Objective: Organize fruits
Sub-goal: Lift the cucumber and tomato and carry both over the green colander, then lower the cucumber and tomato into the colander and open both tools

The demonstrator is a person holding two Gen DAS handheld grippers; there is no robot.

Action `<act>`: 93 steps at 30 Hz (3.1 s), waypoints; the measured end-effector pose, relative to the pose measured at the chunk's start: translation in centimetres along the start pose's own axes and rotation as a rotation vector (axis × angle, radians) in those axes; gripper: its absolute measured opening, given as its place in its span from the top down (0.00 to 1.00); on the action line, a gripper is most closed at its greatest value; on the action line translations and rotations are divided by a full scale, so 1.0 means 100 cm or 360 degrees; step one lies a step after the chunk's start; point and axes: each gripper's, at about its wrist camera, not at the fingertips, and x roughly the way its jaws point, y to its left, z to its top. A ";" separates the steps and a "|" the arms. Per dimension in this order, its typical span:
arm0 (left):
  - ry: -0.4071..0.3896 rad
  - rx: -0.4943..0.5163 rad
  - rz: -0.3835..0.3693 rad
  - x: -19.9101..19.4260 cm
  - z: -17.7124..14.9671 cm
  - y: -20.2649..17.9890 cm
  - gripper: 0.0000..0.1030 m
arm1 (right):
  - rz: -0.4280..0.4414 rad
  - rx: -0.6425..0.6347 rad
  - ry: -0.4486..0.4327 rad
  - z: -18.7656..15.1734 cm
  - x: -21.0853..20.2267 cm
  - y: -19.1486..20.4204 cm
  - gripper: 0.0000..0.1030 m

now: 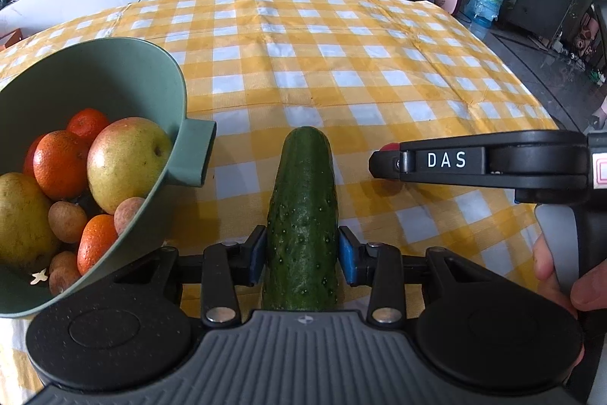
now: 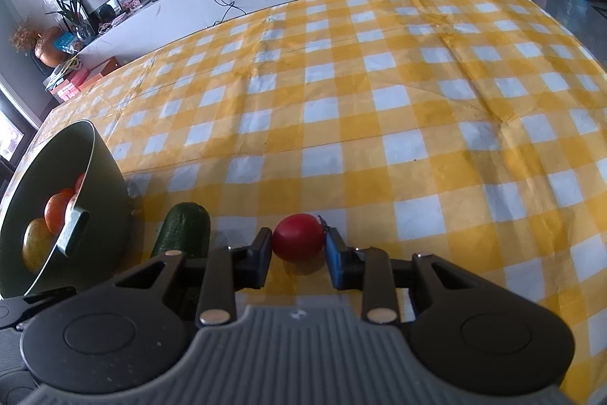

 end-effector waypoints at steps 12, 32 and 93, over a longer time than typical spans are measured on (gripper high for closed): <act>-0.0116 -0.0040 -0.0041 -0.038 0.004 -0.002 0.58 | 0.0015 -0.0041 -0.0163 -0.008 -0.029 0.003 0.74; -0.0489 -0.0153 -0.0004 -0.127 0.035 0.029 0.58 | 0.0156 -0.0146 -0.0424 -0.022 -0.095 0.038 0.74; -0.0142 -0.0203 -0.0057 -0.069 0.031 0.137 0.44 | 0.0367 -0.1032 -0.0049 -0.005 -0.020 0.179 0.74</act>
